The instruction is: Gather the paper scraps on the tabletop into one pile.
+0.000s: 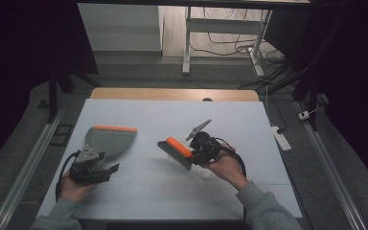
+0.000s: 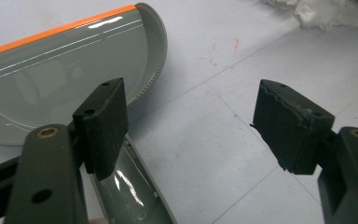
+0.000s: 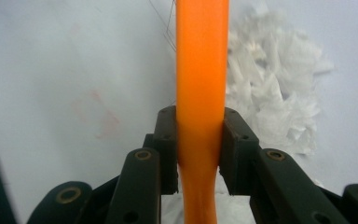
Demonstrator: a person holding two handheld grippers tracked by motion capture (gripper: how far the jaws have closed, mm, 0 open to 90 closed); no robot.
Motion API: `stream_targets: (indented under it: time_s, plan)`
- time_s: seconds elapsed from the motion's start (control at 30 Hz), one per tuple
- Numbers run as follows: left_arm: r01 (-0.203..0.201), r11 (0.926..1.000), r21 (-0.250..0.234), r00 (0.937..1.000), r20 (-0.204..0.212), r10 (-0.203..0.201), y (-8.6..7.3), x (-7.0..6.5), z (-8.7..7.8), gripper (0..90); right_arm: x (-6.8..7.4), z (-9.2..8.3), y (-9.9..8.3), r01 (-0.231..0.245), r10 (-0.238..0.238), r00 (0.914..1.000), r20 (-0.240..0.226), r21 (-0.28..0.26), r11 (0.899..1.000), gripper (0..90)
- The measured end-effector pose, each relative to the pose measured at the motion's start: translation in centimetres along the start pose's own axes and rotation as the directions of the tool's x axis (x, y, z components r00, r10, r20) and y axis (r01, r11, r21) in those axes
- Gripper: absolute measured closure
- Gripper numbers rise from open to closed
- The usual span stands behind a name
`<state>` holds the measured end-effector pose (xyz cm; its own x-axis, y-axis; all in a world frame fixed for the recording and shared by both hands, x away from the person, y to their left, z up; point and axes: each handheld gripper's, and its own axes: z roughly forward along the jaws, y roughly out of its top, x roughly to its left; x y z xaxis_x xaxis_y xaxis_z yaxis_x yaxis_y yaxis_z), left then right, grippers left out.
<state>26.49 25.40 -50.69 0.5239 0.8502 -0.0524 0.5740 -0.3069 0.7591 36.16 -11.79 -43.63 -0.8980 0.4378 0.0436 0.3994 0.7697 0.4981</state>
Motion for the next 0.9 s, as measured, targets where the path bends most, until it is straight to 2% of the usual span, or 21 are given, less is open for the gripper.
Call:
stream_targets:
  time_s: [0.13,0.23,0.3,0.43,0.53,0.63,0.73,0.83,0.9]
  plan:
    - [-0.006,1.0000,0.000,1.0000,-0.002,0.006,0.0,-0.1,0.0,27.2,0.0,-2.6,-0.5,-0.024,0.022,0.9995,-0.024,-0.073,0.997,70.8]
    - [-0.001,1.0000,-0.005,1.0000,-0.001,0.001,0.0,-0.1,-0.1,27.2,-0.2,-4.3,-1.6,-0.063,0.065,0.9977,0.018,-0.097,0.993,70.8]
    - [0.000,1.0000,-0.006,1.0000,0.000,0.000,0.0,-0.1,-0.1,27.2,-0.6,-5.1,-2.8,-0.093,0.095,0.9952,0.023,-0.096,0.991,70.8]
    - [-0.001,1.0000,0.001,1.0000,0.001,0.001,-0.1,-0.1,0.0,27.2,-0.9,-5.6,-5.6,-0.078,0.078,0.9970,-0.003,-0.046,0.996,70.8]
    - [-0.004,1.0000,0.002,1.0000,0.001,0.004,-0.1,-0.2,0.0,27.2,-0.7,-5.3,-6.8,-0.028,0.029,0.9994,-0.019,0.039,0.999,70.8]
    - [-0.003,1.0000,0.003,1.0000,-0.001,0.003,-0.1,-0.2,0.0,27.2,-0.2,-4.7,-7.5,0.051,-0.046,0.9977,-0.050,0.114,0.992,70.8]
    - [0.000,1.0000,0.005,1.0000,-0.002,0.000,-0.1,-0.1,0.0,27.2,0.2,-3.8,-7.6,0.096,-0.083,0.9930,-0.084,0.156,0.983,70.8]
    - [-0.005,1.0000,0.007,1.0000,-0.002,0.005,-0.1,-0.2,0.1,27.2,0.4,-2.9,-7.0,0.113,-0.100,0.9914,-0.085,0.166,0.980,70.8]
    - [-0.007,1.0000,0.007,1.0000,-0.002,0.007,-0.1,-0.2,0.1,27.2,0.3,-2.3,-6.2,0.152,-0.143,0.9877,-0.065,0.179,0.972,70.8]
